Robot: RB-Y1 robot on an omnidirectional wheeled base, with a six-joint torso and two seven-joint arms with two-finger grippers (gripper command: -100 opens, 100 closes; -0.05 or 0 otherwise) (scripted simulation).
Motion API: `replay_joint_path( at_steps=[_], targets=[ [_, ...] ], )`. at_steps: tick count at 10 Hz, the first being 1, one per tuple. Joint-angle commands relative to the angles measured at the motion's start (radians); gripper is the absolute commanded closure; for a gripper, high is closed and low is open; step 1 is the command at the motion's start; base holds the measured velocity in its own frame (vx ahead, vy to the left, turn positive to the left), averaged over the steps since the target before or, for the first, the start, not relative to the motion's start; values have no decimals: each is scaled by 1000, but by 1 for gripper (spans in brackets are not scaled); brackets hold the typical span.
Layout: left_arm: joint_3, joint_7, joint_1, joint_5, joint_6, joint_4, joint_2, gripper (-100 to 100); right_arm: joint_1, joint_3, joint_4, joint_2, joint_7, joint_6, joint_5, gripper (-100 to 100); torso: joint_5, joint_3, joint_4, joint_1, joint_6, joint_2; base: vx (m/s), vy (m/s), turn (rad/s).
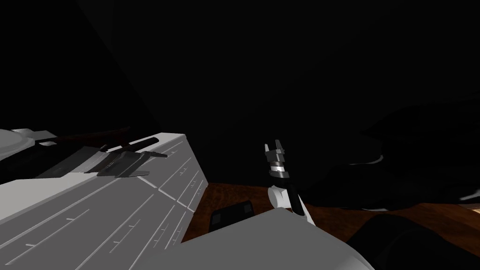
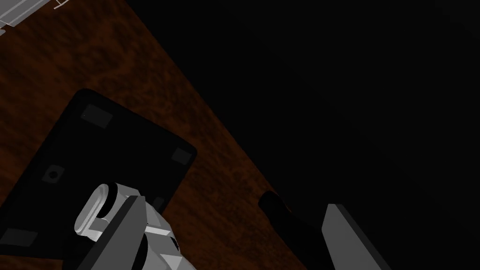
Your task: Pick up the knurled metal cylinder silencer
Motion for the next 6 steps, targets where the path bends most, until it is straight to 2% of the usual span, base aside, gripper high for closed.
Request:
replay_joint_path(
  at_steps=[1,2,3,4,5,6],
  targets=[
    [-2,-7,-3,-8,-1,1,35,-100,0,0,0,0,0,0,0,0,0,0,0,0,0,0,-1,12,13],
    [-7,-52,-7,-36,-19,27,83,-100,0,0,0,0,0,0,0,0,0,0,0,0,0,0,4,18,-191],
    [-7,-52,-7,-36,-19,27,105,-100,0,0,0,0,0,0,0,0,0,0,0,-1,1,0,1,28,-128],
    [-7,-52,-7,-23,-19,27,105,-100,0,0,0,0,0,0,0,0,0,0,0,0,0,0,1,15,3],
    [-7,-52,-7,-36,-19,27,105,-100,0,0,0,0,0,0,0,0,0,0,0,0,0,0,2,0,22],
    [-12,-96,-10,-62,-36,52,161,-100,0,0,0,0,0,0,0,0,0,0,0,-1,0,0,2,23,-245]
  ],
)
